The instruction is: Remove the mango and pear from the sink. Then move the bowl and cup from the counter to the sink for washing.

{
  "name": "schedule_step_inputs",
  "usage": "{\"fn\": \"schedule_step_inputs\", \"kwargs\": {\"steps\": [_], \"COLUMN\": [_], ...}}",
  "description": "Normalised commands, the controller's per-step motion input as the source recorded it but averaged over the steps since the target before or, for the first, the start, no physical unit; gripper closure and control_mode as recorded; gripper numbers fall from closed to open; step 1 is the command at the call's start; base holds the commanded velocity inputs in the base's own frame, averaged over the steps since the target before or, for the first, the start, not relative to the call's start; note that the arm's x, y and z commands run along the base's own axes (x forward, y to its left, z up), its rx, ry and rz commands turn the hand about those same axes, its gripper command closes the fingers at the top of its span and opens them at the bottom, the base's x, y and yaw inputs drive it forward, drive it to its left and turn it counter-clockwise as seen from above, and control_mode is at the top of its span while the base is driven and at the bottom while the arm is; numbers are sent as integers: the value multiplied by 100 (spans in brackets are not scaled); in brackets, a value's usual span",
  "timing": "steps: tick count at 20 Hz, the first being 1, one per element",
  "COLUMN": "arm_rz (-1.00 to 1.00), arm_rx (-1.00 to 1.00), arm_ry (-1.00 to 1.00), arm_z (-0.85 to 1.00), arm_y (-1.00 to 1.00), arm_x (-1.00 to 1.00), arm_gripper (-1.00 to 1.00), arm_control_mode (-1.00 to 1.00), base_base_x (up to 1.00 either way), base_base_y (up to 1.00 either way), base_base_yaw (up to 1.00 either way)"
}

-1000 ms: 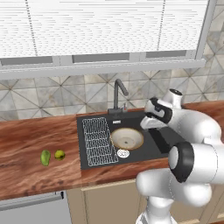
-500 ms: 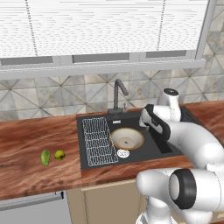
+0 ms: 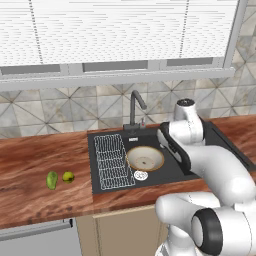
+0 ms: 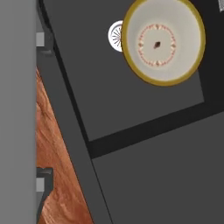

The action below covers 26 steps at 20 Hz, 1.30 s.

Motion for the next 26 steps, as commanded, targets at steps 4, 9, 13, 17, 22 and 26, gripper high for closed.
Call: {"fn": "schedule_step_inputs", "kwargs": {"steps": [4,9,13,17,22,26], "arm_rz": [0,2,5,7,4,0], "arm_rx": [-5,0,1,7,5,0], "arm_ry": [19,6,0,0,0,-2], "arm_z": [18,9,1,0,0,0], "arm_y": [0,-1,0,0,0,0], "arm_x": [-20,-20,-18,-21,-12,-1], "arm_gripper": [-100,-100,-100,-100,-100,-100], "arm_control_mode": [-100,-100,-100,-100,-100,-100], "base_base_x": [0,0,0,0,0,0], "base_base_y": [0,0,0,0,0,0], "base_base_yaw": [0,0,0,0,0,0]}}
